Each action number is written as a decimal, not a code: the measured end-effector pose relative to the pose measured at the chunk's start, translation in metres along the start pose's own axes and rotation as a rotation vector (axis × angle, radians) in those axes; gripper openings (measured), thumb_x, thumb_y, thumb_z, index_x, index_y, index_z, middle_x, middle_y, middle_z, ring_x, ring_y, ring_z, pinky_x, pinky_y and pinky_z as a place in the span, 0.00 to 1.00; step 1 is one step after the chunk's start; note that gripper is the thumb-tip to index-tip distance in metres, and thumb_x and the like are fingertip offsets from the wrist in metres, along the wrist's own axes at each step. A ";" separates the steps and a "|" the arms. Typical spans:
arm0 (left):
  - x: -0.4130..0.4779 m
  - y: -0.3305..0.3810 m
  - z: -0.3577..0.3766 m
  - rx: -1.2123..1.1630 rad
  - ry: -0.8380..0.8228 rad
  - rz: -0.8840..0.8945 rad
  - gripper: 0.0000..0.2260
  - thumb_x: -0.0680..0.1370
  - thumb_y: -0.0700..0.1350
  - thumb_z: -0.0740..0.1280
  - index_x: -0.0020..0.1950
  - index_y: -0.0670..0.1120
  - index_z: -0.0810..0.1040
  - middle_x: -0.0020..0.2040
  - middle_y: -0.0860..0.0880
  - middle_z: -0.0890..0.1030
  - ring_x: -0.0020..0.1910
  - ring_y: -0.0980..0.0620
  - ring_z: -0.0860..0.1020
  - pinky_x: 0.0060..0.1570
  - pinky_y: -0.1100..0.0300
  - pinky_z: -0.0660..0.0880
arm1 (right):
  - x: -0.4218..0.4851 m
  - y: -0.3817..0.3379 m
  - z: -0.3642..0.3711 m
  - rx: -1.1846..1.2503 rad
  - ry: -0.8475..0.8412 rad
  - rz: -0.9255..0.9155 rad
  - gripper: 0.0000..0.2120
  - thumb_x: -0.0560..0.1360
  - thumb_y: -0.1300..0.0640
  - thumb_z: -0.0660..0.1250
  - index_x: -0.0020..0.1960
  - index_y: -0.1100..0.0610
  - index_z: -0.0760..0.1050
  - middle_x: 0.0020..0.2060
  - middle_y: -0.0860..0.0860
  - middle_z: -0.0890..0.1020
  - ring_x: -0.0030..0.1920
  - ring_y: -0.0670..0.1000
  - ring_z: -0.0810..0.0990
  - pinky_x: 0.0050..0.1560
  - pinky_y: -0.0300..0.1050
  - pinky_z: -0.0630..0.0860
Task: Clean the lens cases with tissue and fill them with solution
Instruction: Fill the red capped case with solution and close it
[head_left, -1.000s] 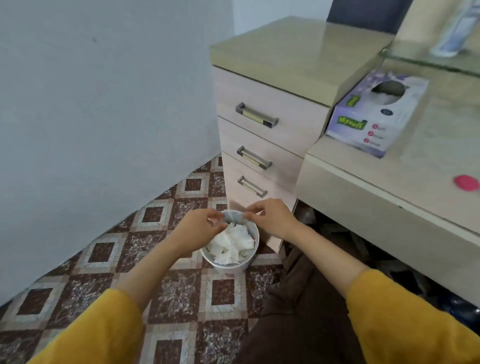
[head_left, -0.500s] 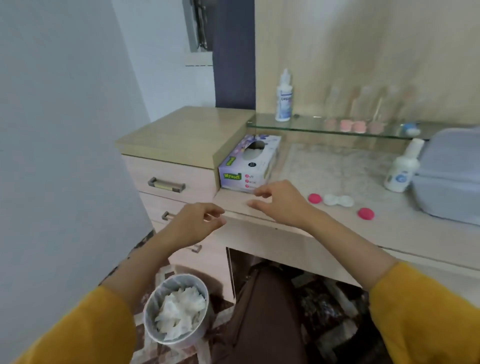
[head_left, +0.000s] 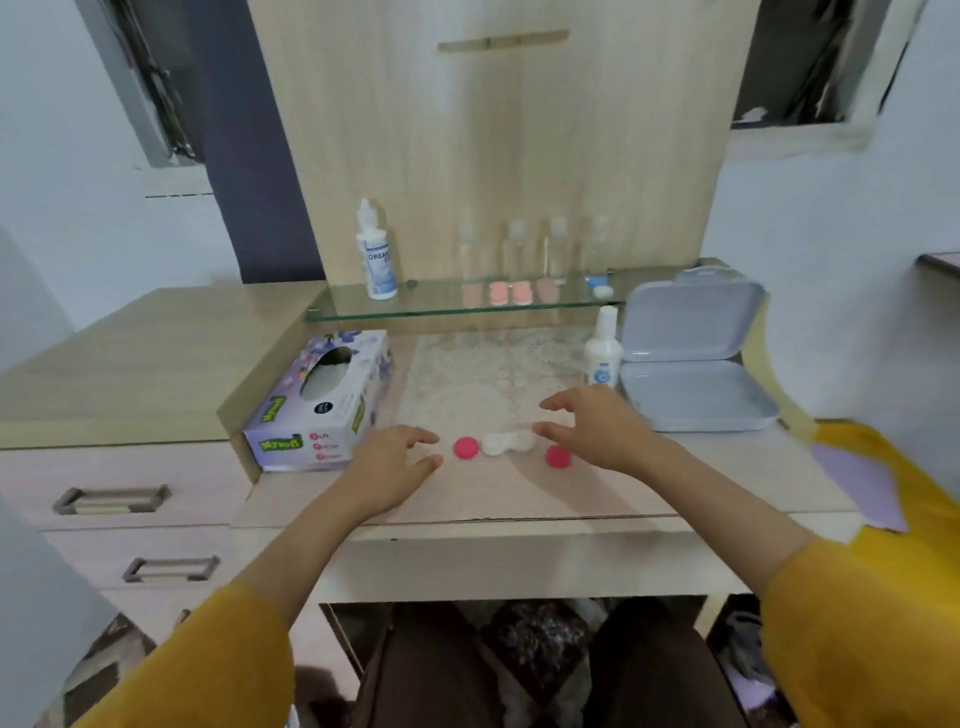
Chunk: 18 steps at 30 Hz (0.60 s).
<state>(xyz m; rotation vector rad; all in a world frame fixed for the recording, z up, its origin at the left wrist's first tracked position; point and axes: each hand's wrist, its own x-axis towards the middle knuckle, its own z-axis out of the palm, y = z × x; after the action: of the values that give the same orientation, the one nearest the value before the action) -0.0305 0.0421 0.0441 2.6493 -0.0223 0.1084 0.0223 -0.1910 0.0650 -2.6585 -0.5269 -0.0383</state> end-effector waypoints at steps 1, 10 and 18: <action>0.005 0.001 0.005 0.003 -0.003 0.007 0.15 0.78 0.47 0.63 0.64 0.47 0.74 0.66 0.49 0.73 0.65 0.52 0.70 0.60 0.64 0.62 | -0.002 0.008 -0.003 -0.010 0.011 0.028 0.22 0.75 0.45 0.64 0.65 0.54 0.72 0.63 0.50 0.75 0.63 0.50 0.72 0.60 0.44 0.67; 0.023 -0.011 0.038 -0.007 -0.002 0.053 0.20 0.77 0.48 0.64 0.69 0.46 0.69 0.72 0.48 0.65 0.71 0.51 0.62 0.68 0.63 0.54 | -0.001 0.061 -0.015 -0.038 0.096 0.196 0.19 0.74 0.47 0.66 0.60 0.57 0.76 0.56 0.53 0.80 0.56 0.52 0.76 0.54 0.45 0.71; 0.022 -0.023 0.052 0.003 0.085 0.129 0.20 0.78 0.48 0.63 0.69 0.47 0.69 0.72 0.50 0.66 0.72 0.51 0.60 0.68 0.63 0.52 | 0.038 0.075 -0.029 0.160 0.265 0.353 0.23 0.70 0.48 0.71 0.60 0.60 0.75 0.52 0.55 0.80 0.53 0.53 0.77 0.47 0.44 0.71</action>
<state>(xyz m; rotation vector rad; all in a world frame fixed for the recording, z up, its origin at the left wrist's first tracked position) -0.0042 0.0376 -0.0106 2.6426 -0.1645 0.2641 0.0871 -0.2520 0.0650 -2.4976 0.0260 -0.2282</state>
